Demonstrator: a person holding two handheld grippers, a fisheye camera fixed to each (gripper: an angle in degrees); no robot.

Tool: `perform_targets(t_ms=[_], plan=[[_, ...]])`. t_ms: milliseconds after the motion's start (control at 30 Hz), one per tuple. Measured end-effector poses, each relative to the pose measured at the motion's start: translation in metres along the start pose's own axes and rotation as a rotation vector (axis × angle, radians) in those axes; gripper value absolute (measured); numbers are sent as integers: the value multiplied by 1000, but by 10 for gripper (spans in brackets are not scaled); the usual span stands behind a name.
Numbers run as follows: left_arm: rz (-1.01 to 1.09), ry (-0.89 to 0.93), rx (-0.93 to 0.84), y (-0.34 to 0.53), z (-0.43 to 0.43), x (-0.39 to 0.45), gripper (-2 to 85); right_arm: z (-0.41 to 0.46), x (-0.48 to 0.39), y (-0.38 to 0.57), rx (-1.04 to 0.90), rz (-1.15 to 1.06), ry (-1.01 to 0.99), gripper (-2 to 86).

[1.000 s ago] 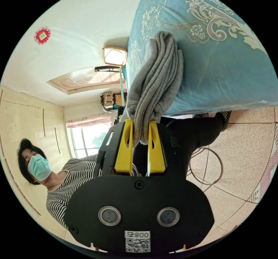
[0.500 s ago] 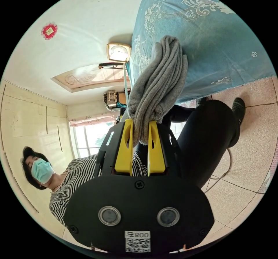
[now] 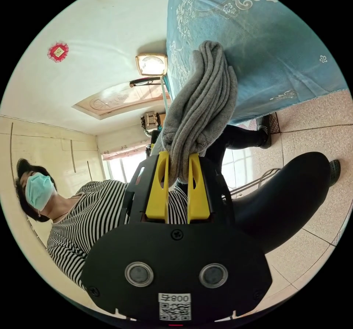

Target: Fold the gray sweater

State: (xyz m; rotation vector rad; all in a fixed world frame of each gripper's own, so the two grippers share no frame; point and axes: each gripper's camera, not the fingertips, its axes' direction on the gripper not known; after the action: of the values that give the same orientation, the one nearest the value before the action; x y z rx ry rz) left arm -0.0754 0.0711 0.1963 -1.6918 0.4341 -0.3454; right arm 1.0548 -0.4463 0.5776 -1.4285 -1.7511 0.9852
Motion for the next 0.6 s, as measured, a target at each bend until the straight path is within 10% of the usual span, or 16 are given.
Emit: perform_targets(t_ms=[600], plan=[[-4, -50, -164, -3, 210, 263, 143, -125, -316, 118, 160, -62, -65, 78]])
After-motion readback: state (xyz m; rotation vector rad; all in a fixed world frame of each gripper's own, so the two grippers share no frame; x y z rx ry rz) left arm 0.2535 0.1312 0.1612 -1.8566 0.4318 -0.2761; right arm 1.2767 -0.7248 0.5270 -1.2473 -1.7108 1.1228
